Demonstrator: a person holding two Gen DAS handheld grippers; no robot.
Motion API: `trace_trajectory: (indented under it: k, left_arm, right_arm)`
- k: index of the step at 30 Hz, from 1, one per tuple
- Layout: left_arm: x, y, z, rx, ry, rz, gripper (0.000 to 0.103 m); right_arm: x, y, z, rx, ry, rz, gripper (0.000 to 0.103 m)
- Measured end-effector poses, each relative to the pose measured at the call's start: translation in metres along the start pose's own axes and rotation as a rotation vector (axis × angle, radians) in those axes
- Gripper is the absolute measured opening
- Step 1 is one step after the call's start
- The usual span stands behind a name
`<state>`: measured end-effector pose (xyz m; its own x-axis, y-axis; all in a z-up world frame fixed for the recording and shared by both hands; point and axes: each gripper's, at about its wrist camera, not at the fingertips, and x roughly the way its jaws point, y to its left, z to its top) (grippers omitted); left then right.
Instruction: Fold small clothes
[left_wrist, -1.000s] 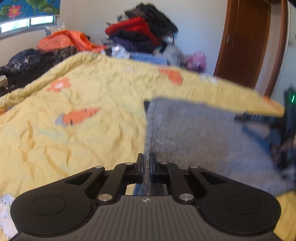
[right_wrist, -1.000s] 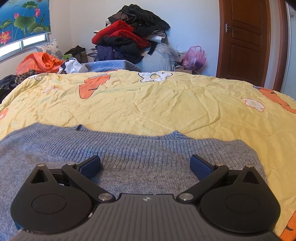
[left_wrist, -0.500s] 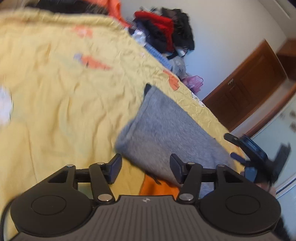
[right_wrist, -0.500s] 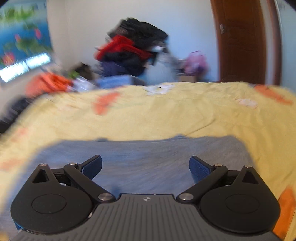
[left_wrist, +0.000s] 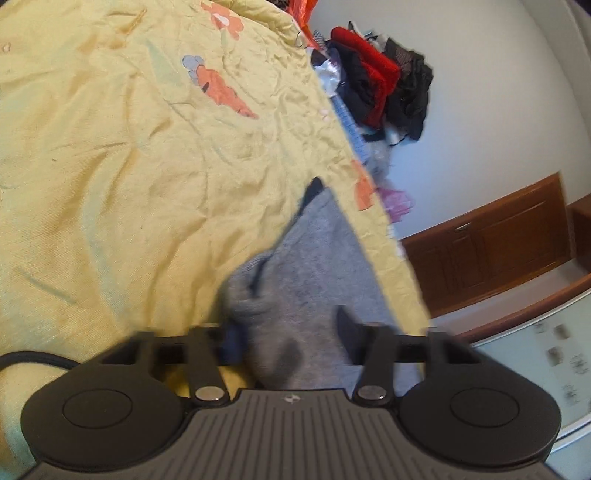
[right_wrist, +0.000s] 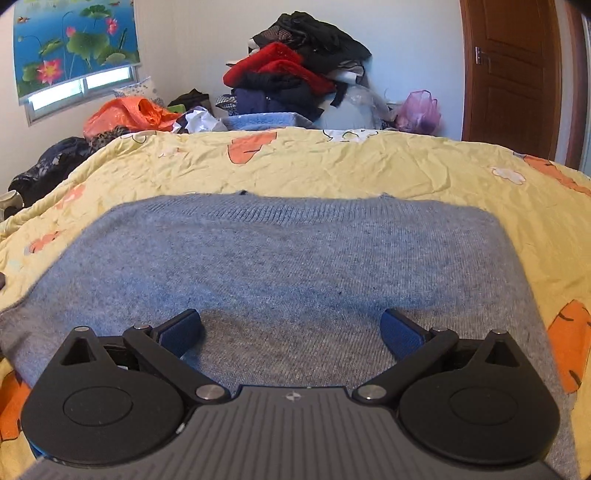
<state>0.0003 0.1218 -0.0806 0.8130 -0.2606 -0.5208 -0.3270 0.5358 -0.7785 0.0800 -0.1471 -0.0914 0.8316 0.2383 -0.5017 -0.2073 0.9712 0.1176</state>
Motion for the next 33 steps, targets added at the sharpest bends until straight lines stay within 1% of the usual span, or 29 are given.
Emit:
trace_trajectory:
  k: [1,4,8,9,11,12,13,14,15,17,18,19,20,21,23,25,26,27,29,30,32,33]
  left_arm:
    - [0.004,-0.003,-0.003,0.034,0.003,0.050,0.006]
    - [0.002,-0.012,-0.013,0.123,-0.047,0.083,0.006]
    - [-0.007,-0.036,-0.028,0.295,-0.128,0.140,0.006]
    - [-0.010,-0.045,-0.033,0.355,-0.152,0.150,0.006]
    - [-0.014,-0.065,-0.045,0.502,-0.189,0.144,0.006]
    - [-0.016,-0.074,-0.052,0.579,-0.210,0.138,0.006]
    - [-0.016,-0.082,-0.059,0.644,-0.223,0.128,0.006]
    - [-0.015,-0.088,-0.066,0.706,-0.230,0.121,0.006]
    - [-0.013,-0.093,-0.073,0.753,-0.231,0.122,0.006]
    - [-0.007,-0.098,-0.083,0.824,-0.232,0.136,0.006]
    - [-0.004,-0.098,-0.085,0.842,-0.230,0.141,0.006]
    - [-0.002,-0.098,-0.086,0.853,-0.226,0.145,0.006]
    - [0.000,-0.098,-0.086,0.855,-0.220,0.149,0.006]
    - [0.001,-0.098,-0.086,0.856,-0.214,0.150,0.006]
    - [0.004,-0.096,-0.085,0.863,-0.200,0.152,0.006]
    - [0.005,-0.094,-0.084,0.868,-0.192,0.151,0.006]
    - [0.006,-0.094,-0.085,0.870,-0.185,0.151,0.006]
    - [0.007,-0.092,-0.084,0.868,-0.181,0.149,0.006]
    - [0.008,-0.090,-0.083,0.864,-0.174,0.144,0.006]
    - [0.009,-0.090,-0.082,0.863,-0.171,0.143,0.006]
    - [0.010,-0.087,-0.080,0.855,-0.167,0.144,0.006]
    - [0.010,-0.086,-0.078,0.849,-0.165,0.144,0.006]
  right_arm:
    - [0.000,0.000,-0.001,-0.001,0.001,0.000,0.103]
    - [0.000,0.003,-0.002,-0.011,0.007,-0.006,0.103]
    - [0.000,0.001,-0.001,-0.006,0.007,0.000,0.103]
    - [0.000,0.001,0.000,-0.004,0.007,0.001,0.103]
    - [0.001,0.001,0.002,-0.003,0.008,0.003,0.103]
    - [0.001,0.001,0.004,-0.004,0.017,0.005,0.103]
    - [0.001,0.002,0.009,0.008,0.045,0.005,0.103]
    - [0.001,0.004,0.019,0.040,0.081,0.032,0.103]
    - [0.001,0.007,0.030,0.083,0.116,0.101,0.103]
    - [0.008,0.021,0.056,0.173,0.204,0.285,0.102]
    - [0.017,0.032,0.069,0.197,0.271,0.370,0.102]
    - [0.029,0.047,0.080,0.205,0.338,0.437,0.102]
    - [0.041,0.061,0.090,0.205,0.384,0.479,0.101]
    - [0.052,0.076,0.100,0.187,0.410,0.489,0.100]
    - [0.073,0.108,0.115,0.115,0.455,0.472,0.095]
    - [0.094,0.140,0.122,0.034,0.538,0.463,0.091]
    - [0.104,0.157,0.122,-0.024,0.575,0.443,0.089]
    - [0.113,0.175,0.121,-0.099,0.601,0.400,0.088]
    - [0.123,0.203,0.114,-0.262,0.591,0.302,0.082]
    - [0.126,0.215,0.112,-0.328,0.582,0.278,0.080]
    - [0.133,0.227,0.108,-0.391,0.578,0.238,0.065]
    - [0.135,0.229,0.107,-0.399,0.562,0.226,0.061]
